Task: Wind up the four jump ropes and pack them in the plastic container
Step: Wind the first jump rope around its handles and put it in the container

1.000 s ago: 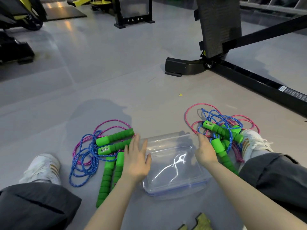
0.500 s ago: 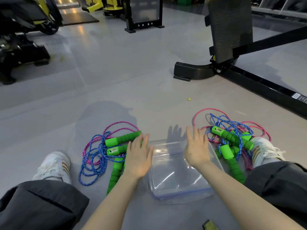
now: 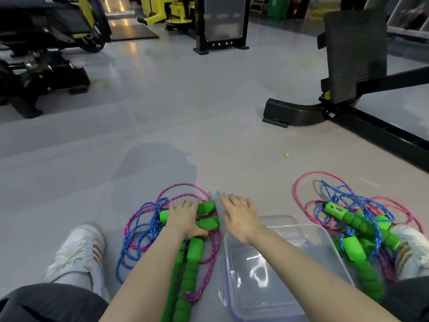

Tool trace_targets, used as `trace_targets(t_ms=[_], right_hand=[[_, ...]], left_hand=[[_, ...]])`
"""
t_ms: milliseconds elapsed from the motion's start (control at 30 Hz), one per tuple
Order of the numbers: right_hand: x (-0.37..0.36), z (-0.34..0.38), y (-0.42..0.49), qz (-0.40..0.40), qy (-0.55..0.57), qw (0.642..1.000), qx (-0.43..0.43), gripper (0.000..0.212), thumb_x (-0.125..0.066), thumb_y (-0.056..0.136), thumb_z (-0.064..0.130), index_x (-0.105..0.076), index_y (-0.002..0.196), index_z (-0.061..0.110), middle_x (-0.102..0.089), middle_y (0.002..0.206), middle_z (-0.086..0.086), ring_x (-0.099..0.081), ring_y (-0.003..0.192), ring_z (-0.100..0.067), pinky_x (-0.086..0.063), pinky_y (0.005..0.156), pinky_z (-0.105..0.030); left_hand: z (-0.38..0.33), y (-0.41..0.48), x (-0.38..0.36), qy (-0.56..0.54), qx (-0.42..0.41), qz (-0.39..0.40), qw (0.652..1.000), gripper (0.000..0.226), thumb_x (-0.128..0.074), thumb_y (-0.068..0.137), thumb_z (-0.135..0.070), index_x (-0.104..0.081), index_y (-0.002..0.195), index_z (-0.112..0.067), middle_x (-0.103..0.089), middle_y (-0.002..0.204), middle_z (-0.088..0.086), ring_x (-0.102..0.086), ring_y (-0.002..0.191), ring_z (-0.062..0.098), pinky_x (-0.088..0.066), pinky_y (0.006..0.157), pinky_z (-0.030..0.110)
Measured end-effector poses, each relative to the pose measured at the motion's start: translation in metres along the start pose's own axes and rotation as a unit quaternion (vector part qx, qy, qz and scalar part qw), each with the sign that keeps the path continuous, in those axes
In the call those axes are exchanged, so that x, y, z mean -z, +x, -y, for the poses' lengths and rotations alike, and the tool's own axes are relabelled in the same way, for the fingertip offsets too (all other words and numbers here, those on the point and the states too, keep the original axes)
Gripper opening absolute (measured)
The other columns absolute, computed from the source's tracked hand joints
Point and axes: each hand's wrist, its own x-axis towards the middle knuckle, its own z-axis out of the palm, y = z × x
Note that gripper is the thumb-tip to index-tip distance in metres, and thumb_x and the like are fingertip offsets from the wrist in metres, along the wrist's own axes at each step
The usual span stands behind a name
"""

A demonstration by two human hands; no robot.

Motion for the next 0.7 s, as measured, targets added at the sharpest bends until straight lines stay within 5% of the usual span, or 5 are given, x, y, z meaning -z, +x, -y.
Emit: trace_targets(t_ms=[233, 433, 567, 700], right_hand=[[0.003, -0.002, -0.003, 0.008, 0.029, 1.0, 0.007, 0.053, -0.028, 0.1, 0.026, -0.009, 0.15, 0.021, -0.02, 0.156, -0.006, -0.019, 0.142, -0.024, -0.01, 0.116, -0.039], [0.012, -0.007, -0.017, 0.009, 0.043, 0.999, 0.01, 0.054, -0.031, 0.1, 0.028, -0.013, 0.15, 0.018, -0.021, 0.156, -0.007, -0.02, 0.142, -0.022, -0.013, 0.116, -0.034], [0.019, -0.011, -0.016, -0.012, 0.103, 0.995, 0.0, 0.054, -0.037, 0.098, 0.025, -0.019, 0.148, 0.015, -0.029, 0.152, -0.008, -0.028, 0.139, -0.024, -0.02, 0.114, -0.03], [0.026, -0.003, -0.019, 0.011, 0.15, 0.988, -0.014, 0.055, -0.039, 0.098, 0.023, -0.02, 0.148, 0.015, -0.03, 0.152, -0.011, -0.029, 0.139, -0.025, -0.023, 0.114, -0.032]], left_hand=[[-0.007, -0.002, -0.01, -0.013, 0.004, -0.05, 0.999, 0.07, -0.064, 0.076, -0.053, -0.044, 0.128, -0.012, -0.043, 0.129, 0.01, -0.041, 0.122, 0.027, -0.027, 0.109, 0.044], [-0.01, -0.012, -0.02, 0.034, -0.007, -0.059, 0.998, 0.066, -0.059, 0.08, -0.059, -0.04, 0.128, -0.017, -0.05, 0.131, 0.005, -0.045, 0.123, 0.026, -0.031, 0.104, 0.039], [-0.005, -0.009, 0.008, 0.005, -0.007, -0.15, 0.989, 0.051, -0.056, 0.083, -0.039, -0.044, 0.128, -0.019, -0.057, 0.124, 0.002, -0.052, 0.116, 0.022, -0.038, 0.095, 0.032], [0.0, -0.021, 0.014, 0.01, 0.001, -0.094, 0.996, 0.065, -0.06, 0.081, -0.049, -0.039, 0.135, -0.021, -0.041, 0.14, 0.002, -0.04, 0.129, 0.022, -0.026, 0.108, 0.04]])
